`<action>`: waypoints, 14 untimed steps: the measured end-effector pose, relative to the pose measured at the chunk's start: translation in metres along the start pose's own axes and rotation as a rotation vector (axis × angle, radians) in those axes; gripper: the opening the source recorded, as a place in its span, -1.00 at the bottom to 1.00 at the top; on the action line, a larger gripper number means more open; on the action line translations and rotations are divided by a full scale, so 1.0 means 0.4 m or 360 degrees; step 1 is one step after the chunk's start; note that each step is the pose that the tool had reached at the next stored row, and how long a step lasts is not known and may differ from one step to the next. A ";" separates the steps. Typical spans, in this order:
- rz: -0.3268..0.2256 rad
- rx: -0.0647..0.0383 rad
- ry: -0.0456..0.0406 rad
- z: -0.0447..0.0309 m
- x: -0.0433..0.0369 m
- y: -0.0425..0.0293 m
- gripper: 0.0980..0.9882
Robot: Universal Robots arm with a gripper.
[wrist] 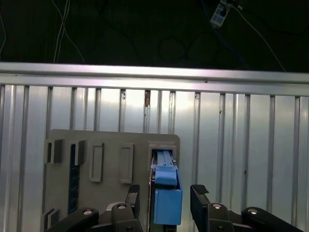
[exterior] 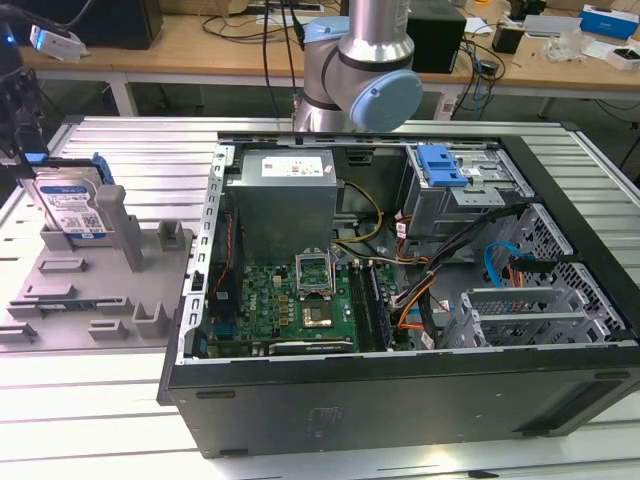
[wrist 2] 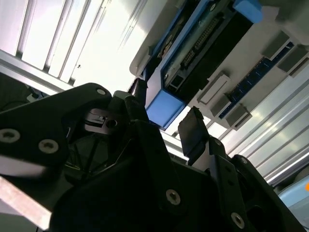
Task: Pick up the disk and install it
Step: 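Pick up the disk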
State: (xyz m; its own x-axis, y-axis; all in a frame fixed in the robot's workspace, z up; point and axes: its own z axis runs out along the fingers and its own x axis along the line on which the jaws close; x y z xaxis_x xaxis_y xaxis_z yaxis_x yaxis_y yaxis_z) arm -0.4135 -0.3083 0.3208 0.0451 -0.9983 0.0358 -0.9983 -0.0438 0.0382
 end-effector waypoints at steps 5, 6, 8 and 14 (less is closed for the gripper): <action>0.0000 -0.0001 0.0000 0.002 0.001 -0.010 0.00; 0.0000 -0.0004 0.0000 0.002 0.001 -0.015 0.00; 0.0000 -0.0007 0.0000 0.005 0.001 -0.018 0.00; 0.0000 -0.0008 0.0000 0.016 0.001 -0.018 0.00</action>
State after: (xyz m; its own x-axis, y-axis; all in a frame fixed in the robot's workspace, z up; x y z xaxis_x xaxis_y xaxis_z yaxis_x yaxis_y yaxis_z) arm -0.4063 -0.3086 0.3139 0.0454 -0.9983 0.0355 -0.9981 -0.0438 0.0431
